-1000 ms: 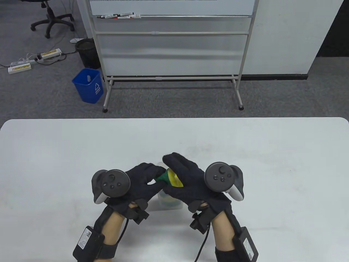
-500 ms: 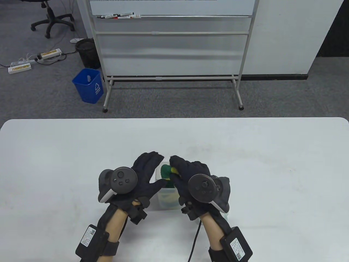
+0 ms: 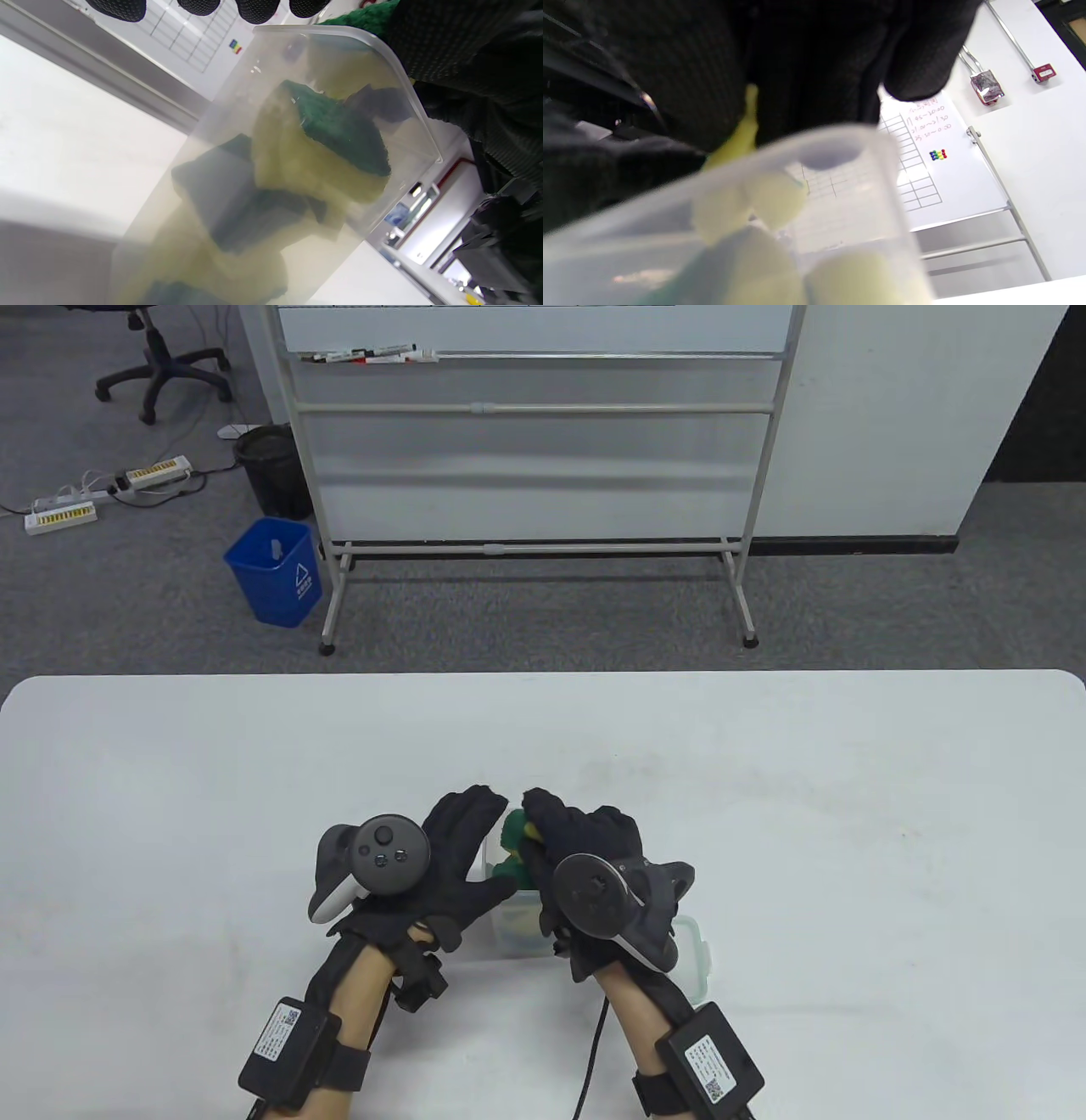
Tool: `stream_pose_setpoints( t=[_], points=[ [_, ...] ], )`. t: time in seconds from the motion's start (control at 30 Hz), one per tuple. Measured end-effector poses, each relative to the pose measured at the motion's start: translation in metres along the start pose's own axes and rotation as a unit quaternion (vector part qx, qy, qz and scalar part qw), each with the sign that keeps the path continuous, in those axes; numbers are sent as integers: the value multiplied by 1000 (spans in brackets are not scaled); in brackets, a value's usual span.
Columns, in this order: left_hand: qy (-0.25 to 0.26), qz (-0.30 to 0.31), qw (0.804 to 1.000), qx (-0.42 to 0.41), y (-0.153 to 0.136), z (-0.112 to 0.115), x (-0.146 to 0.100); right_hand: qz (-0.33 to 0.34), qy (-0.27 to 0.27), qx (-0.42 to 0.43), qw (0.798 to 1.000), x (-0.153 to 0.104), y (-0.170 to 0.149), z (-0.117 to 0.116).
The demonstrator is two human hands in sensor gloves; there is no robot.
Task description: Squeeze sponges into plastic airtight container
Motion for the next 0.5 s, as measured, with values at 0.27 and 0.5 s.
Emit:
stream_pose_setpoints(
  t=[0.27, 0.5],
  points=[
    [-11, -1, 1000, -16, 0, 2, 0, 13, 29, -39, 999, 3, 5, -21],
    [-14, -2, 1000, -23, 0, 3, 0, -7, 76, -13, 997, 7, -1, -32]
  ],
)
Point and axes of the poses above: the tracker on the back of each hand, its own y axis roughly to the thumb side, its own x axis roughly from the wrist to the fingertips, z = x × y, the point moved 4 cm from there along x, roughly from the wrist to the fingertips, and after that the axes turned 4 degrees about -z, right-handed, at the moved point
